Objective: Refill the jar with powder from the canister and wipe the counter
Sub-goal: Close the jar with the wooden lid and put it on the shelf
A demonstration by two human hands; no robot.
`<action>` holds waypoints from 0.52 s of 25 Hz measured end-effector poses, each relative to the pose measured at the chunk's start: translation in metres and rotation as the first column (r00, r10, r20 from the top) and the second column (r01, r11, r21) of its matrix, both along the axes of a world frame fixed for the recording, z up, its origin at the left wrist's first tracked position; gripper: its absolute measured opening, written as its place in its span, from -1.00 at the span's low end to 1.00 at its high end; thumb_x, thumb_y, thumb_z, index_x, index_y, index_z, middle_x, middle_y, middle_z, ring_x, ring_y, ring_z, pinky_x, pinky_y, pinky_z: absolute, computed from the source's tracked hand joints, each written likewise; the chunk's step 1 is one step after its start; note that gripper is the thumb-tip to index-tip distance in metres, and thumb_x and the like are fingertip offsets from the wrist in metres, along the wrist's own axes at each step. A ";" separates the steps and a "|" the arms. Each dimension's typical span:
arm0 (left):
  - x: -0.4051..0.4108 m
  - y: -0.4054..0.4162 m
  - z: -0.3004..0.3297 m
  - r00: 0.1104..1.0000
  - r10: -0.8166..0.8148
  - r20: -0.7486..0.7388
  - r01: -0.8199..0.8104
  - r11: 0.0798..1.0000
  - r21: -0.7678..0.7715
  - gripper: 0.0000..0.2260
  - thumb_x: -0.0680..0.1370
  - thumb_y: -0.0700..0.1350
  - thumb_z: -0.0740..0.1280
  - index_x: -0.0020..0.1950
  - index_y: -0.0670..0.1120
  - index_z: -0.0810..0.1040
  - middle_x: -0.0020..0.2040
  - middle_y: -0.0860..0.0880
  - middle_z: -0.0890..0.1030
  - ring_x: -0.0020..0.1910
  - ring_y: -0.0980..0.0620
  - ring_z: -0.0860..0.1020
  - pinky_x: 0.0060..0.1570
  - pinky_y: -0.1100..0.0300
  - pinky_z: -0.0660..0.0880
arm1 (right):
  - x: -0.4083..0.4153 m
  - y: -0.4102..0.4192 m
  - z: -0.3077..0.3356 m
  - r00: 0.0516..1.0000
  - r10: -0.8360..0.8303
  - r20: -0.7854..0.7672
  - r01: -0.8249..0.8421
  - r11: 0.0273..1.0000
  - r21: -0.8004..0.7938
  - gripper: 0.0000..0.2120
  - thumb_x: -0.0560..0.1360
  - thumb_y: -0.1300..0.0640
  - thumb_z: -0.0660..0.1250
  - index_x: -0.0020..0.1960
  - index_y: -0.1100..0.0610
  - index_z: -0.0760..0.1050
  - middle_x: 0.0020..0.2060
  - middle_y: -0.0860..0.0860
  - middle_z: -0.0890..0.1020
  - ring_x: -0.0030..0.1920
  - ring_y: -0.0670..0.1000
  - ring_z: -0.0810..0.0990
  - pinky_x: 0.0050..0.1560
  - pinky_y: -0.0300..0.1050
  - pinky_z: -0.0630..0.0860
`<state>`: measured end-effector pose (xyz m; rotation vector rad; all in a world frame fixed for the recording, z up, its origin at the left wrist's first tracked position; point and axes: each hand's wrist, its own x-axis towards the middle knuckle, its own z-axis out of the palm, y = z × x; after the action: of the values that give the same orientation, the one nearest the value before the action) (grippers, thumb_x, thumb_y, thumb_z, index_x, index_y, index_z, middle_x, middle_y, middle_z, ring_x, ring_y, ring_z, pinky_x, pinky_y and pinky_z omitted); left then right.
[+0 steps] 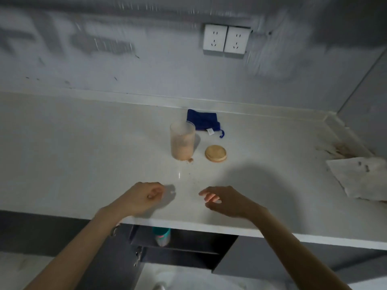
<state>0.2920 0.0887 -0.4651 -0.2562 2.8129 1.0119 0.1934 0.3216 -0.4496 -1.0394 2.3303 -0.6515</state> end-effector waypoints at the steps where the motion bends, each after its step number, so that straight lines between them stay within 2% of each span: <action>1: -0.010 -0.004 0.004 1.000 0.013 -0.017 -0.013 1.000 -0.004 -0.75 0.52 -0.15 0.25 0.19 -0.12 0.49 0.18 -0.10 0.57 0.14 -0.02 0.53 0.09 0.32 0.36 | -0.010 -0.002 0.005 1.000 -0.002 -0.015 0.002 1.000 0.005 -0.69 0.51 0.13 0.23 0.25 0.08 0.40 0.14 0.09 0.57 0.10 0.02 0.54 0.21 -0.12 0.42; 4: -0.038 -0.018 0.009 0.999 0.032 -0.039 -0.032 0.999 0.016 -0.76 0.52 -0.18 0.23 0.18 -0.14 0.49 0.14 -0.11 0.58 0.12 -0.05 0.54 0.08 0.30 0.37 | -0.042 -0.012 0.014 0.999 -0.018 -0.049 0.020 0.999 0.034 -0.68 0.52 0.13 0.23 0.26 0.10 0.39 0.16 0.11 0.55 0.12 0.03 0.53 0.20 -0.14 0.40; 6: -0.057 -0.029 0.006 0.999 0.017 -0.030 -0.017 1.000 -0.017 -0.67 0.43 0.03 0.20 0.05 -0.15 0.53 0.05 -0.10 0.61 0.05 -0.06 0.56 -0.01 0.29 0.37 | -0.062 -0.022 0.015 0.998 -0.029 -0.050 0.032 0.997 0.074 -0.67 0.51 0.14 0.25 0.26 0.10 0.38 0.16 0.12 0.54 0.12 0.03 0.52 0.19 -0.14 0.41; 8: -0.079 -0.042 0.004 0.998 -0.058 -0.005 0.058 0.995 -0.079 -0.41 0.22 0.25 0.03 -0.05 -0.15 0.50 -0.01 -0.09 0.60 0.03 -0.05 0.55 -0.07 0.29 0.32 | -0.082 -0.034 0.014 0.997 -0.051 -0.059 0.056 0.994 0.097 -0.65 0.50 0.17 0.26 0.27 0.12 0.36 0.18 0.14 0.52 0.12 0.05 0.51 0.15 -0.17 0.41; 10: -0.102 -0.055 0.002 0.998 -0.060 0.017 0.061 0.995 -0.074 -0.30 0.21 0.30 0.05 0.14 -0.15 0.46 0.15 -0.09 0.56 0.15 -0.03 0.50 0.07 0.25 0.34 | -0.101 -0.045 0.016 0.994 -0.067 -0.080 0.076 0.990 0.115 -0.62 0.49 0.20 0.27 0.29 0.16 0.32 0.20 0.11 0.47 0.16 0.07 0.47 0.09 -0.25 0.37; 13: -0.131 -0.072 0.003 0.997 -0.072 0.034 0.074 0.995 -0.061 -0.28 0.33 0.21 0.17 0.38 -0.17 0.23 0.38 -0.13 0.37 0.33 -0.05 0.37 0.27 0.18 0.28 | -0.134 -0.063 0.012 0.982 -0.093 -0.163 0.124 0.974 0.191 -0.59 0.50 0.19 0.26 0.31 0.21 0.28 0.21 0.02 0.41 0.19 0.06 0.42 0.10 -0.26 0.32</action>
<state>0.1607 0.0162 -0.4618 -0.1736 2.8059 0.8987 0.0597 0.2591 -0.4374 -0.9029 2.5399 -0.3768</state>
